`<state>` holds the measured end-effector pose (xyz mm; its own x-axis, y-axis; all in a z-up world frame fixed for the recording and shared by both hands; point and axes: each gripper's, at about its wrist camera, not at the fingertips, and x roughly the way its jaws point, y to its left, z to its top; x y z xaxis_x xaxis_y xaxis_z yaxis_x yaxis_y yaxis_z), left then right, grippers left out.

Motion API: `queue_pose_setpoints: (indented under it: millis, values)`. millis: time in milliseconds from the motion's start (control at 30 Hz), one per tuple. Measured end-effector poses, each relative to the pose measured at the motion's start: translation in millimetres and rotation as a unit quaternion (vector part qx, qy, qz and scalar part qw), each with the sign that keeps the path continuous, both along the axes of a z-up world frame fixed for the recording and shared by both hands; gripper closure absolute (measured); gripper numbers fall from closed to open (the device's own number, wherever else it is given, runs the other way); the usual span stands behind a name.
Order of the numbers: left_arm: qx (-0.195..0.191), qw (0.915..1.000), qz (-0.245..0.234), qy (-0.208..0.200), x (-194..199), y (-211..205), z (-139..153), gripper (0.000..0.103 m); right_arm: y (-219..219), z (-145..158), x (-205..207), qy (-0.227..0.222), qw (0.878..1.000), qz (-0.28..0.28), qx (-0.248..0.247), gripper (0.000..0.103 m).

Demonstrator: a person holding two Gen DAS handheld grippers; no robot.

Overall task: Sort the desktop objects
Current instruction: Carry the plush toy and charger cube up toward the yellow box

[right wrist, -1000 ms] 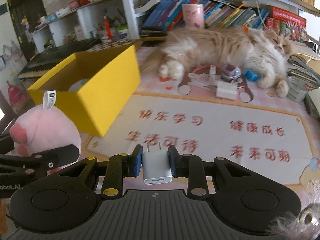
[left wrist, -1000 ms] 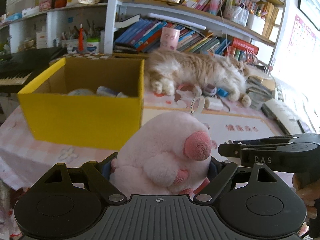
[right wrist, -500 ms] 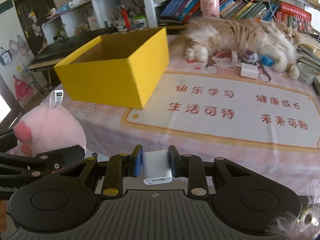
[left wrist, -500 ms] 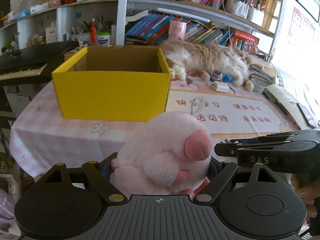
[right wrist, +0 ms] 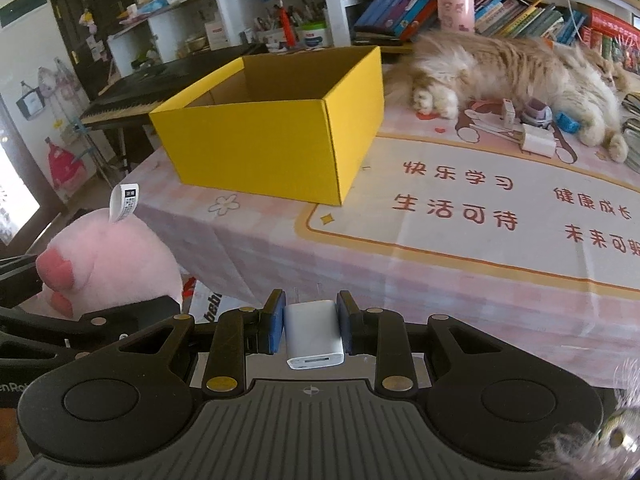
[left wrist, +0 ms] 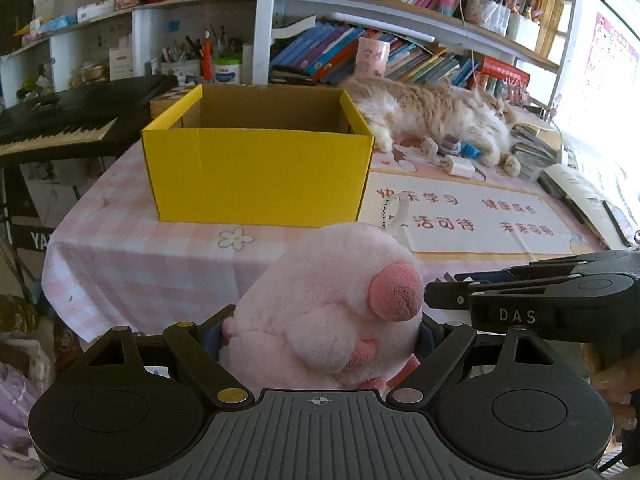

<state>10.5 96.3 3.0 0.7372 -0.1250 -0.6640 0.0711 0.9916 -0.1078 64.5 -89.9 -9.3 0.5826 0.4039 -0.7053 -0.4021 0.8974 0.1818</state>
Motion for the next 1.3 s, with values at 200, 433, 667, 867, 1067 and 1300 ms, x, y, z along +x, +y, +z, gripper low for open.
queue_pose_setpoints:
  millis: [200,433,667,867,1067,1300]
  values:
    - [-0.004,1.0,0.001,0.006,-2.2,5.7,-1.5,0.016,7.4,-0.4,-2.0,0.003,1.0,0.007,-0.003,0.078]
    - [-0.009,0.9998,0.014,0.009,-5.2,13.6,-2.2,0.016,18.2,-0.6,-5.1,0.006,1.0,0.022,-0.009,0.078]
    - [-0.02,0.9995,0.023,0.011,-2.6,16.6,-3.3,0.016,26.6,-0.4,-6.0,0.008,0.999,0.046,-0.023,0.078]
    - [-0.022,0.9991,0.031,0.018,2.3,17.9,-10.0,0.016,30.7,-4.0,-1.4,0.023,0.997,0.07,-0.038,0.078]
    - [-0.019,0.9978,0.062,0.015,6.1,27.2,-8.9,0.016,38.7,-5.6,15.7,0.024,0.995,0.09,-0.036,0.078]
    - [-0.023,0.9954,0.091,0.02,18.3,35.4,-9.5,0.016,54.6,-3.7,32.8,0.012,0.99,0.138,-0.042,0.078]
